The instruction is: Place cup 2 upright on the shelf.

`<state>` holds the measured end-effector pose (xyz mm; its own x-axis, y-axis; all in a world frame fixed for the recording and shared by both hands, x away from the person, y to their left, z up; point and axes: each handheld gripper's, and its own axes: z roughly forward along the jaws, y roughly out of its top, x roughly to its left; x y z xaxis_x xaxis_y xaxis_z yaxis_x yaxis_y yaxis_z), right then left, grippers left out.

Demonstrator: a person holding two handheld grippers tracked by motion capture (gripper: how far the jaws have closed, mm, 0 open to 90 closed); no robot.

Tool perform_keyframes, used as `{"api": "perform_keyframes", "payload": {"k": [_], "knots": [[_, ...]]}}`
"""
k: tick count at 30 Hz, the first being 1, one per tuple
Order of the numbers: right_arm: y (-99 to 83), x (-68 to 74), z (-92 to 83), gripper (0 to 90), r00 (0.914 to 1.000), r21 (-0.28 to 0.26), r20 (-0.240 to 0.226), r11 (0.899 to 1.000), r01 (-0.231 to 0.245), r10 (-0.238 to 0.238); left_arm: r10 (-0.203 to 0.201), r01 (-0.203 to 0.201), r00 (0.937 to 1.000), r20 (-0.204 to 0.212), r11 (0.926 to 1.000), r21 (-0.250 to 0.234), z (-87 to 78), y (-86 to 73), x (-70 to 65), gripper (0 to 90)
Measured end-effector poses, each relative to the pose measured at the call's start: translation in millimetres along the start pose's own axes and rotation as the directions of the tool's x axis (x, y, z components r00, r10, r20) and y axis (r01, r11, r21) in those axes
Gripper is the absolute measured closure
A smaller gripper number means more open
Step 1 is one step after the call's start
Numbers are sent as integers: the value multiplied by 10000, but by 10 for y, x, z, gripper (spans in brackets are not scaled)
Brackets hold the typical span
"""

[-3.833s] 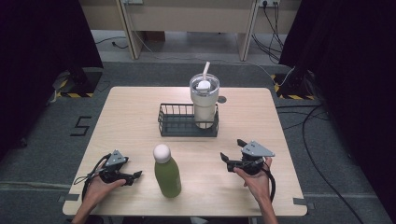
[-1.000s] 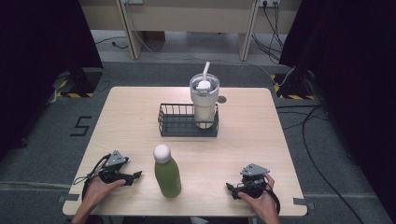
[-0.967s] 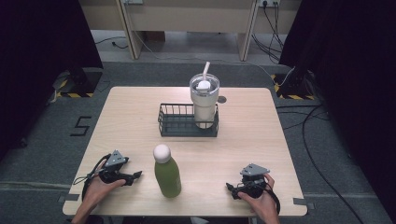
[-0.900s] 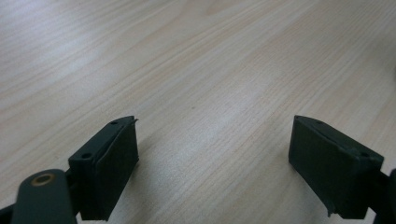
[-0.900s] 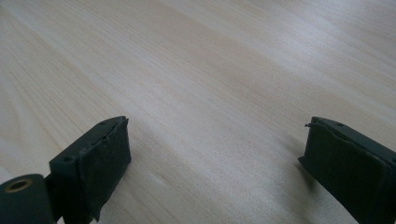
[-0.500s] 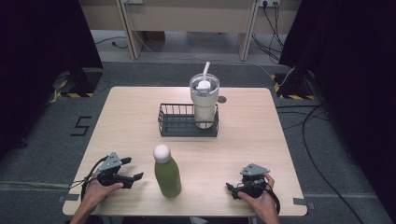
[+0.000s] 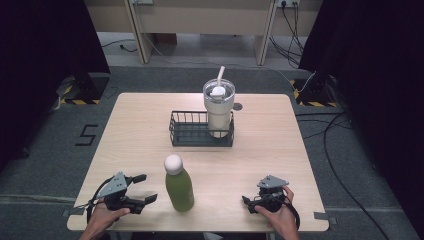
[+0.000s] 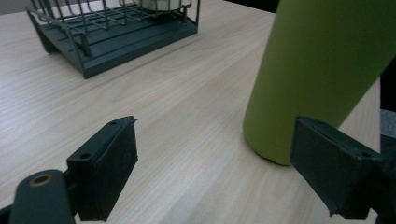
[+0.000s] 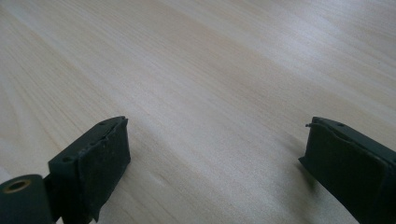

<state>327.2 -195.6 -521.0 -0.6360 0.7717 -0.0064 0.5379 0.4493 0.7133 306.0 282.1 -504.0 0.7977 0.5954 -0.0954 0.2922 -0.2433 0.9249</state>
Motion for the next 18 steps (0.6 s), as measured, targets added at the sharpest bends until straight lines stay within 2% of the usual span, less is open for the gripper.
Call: {"api": "perform_keyframes", "payload": {"k": [5, 8, 15, 18], "knots": [[1, -1, 1, 72, 10000, 1, -5, 10000, 4, -4, 145, -144, 9997, 212, 9999, -60, 10, 9, -78, 146], [1, -1, 1, 72, 10000, 3, -7, 10000, 4, -4, 386, -376, 9982, 464, 9991, -219, 13, 35, -161, 147], [2, -1, 2, 69, 10000, 20, -8, 10000, -10, 10, 491, -463, 9964, 687, 9980, -428, 50, 44, -286, 147], [2, -1, 2, 69, 10000, 23, -6, 10000, -9, 9, 627, -571, 9948, 804, 9959, -698, 80, 83, -369, 147]]}}
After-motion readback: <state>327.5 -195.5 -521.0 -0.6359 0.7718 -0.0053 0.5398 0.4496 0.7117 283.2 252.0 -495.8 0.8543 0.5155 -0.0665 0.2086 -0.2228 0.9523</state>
